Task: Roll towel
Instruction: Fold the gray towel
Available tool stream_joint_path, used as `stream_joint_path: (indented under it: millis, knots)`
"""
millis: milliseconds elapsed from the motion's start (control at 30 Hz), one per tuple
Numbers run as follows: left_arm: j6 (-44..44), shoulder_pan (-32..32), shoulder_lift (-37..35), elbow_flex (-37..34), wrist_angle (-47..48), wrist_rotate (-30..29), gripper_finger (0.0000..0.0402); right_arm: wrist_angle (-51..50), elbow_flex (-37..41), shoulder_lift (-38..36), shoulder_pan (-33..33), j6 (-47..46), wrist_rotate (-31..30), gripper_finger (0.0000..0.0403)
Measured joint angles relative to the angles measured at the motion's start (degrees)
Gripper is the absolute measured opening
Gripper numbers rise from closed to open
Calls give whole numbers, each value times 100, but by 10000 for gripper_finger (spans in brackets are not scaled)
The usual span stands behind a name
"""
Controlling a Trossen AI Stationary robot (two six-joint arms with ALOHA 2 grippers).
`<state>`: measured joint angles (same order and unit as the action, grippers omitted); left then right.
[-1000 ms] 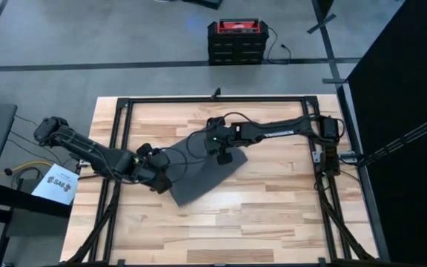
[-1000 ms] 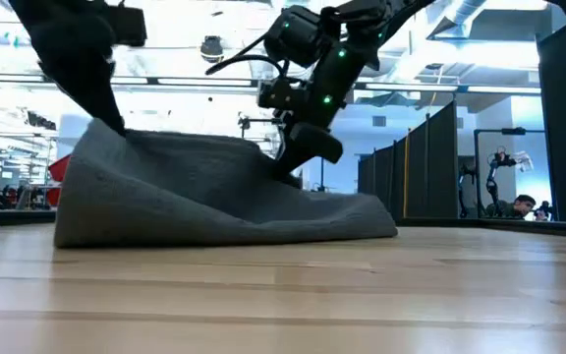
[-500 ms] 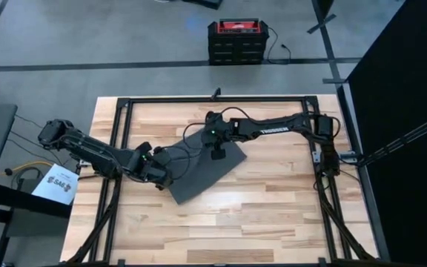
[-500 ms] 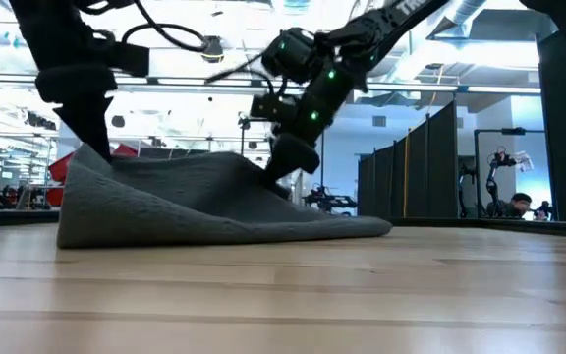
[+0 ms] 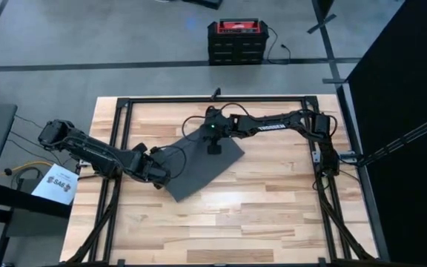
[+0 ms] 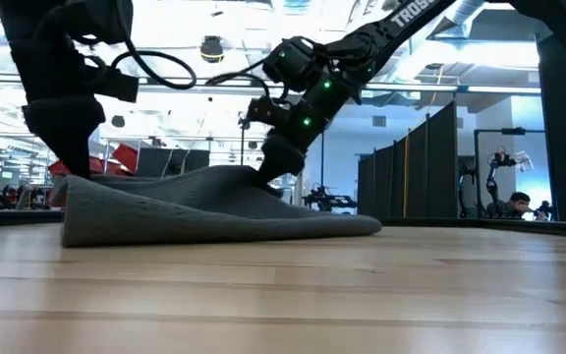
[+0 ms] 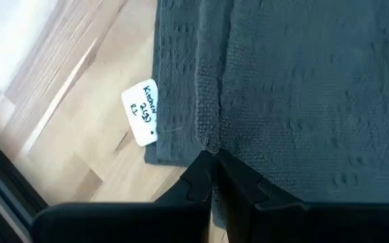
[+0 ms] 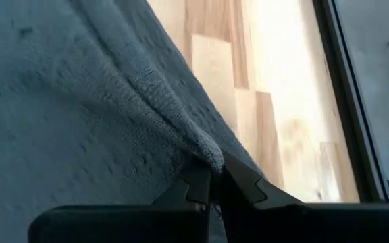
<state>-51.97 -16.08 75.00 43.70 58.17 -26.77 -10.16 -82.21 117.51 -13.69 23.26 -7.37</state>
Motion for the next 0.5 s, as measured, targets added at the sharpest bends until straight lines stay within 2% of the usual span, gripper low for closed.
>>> stream_joint_path:
  millis: [200, 333, 500]
  knots:
    - [-211, -122, -53, 2, 322, -65, 3, 88, 0, -2, 85, -51, 82, 4]
    - [-291, -122, -77, 2, 566, -453, 3, 139, -14, -31, 21, -31, 24, 4]
    - [10, -7, -83, 2, 325, -772, 3, 153, -70, -35, -52, -30, -25, 4]
